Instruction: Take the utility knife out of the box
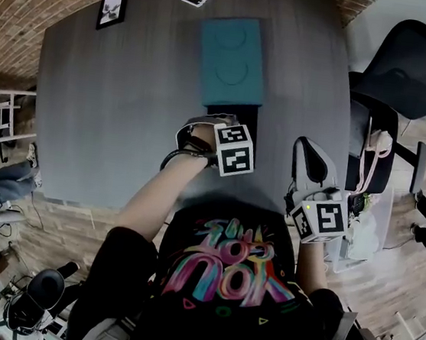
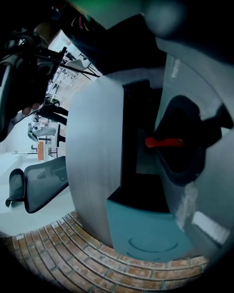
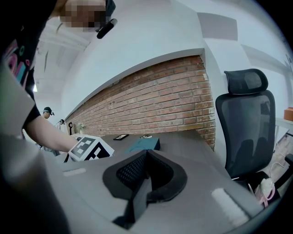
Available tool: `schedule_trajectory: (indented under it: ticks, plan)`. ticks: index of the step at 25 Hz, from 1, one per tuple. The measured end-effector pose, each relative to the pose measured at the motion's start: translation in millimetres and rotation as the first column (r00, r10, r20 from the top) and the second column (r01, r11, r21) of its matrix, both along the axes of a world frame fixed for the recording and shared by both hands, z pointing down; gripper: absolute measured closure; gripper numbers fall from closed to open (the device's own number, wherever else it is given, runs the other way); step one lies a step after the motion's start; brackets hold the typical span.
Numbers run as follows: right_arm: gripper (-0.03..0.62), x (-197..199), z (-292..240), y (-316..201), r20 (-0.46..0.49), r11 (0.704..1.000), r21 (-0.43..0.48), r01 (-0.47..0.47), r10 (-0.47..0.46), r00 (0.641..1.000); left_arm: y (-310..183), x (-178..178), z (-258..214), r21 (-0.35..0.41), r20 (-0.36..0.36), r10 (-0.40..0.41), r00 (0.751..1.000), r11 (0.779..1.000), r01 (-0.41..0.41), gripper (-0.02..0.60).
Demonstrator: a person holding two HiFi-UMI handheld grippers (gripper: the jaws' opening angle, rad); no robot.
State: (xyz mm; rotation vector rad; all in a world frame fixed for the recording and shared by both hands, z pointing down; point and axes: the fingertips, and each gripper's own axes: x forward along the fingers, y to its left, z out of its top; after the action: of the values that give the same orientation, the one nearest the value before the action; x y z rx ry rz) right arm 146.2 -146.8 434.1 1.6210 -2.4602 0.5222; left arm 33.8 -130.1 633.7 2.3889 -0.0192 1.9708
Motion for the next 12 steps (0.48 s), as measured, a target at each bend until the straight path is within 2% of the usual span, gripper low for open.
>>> schedule_trajectory:
  ticks: [12]
  plan:
    - [0.594,5.1,-8.3,2.7,-0.011,1.0,0.02,-0.016,0.016,1.0,-1.2,-2.7,-0.4,0.038,0.001,0.017,1.0,0.999,-0.017,0.526]
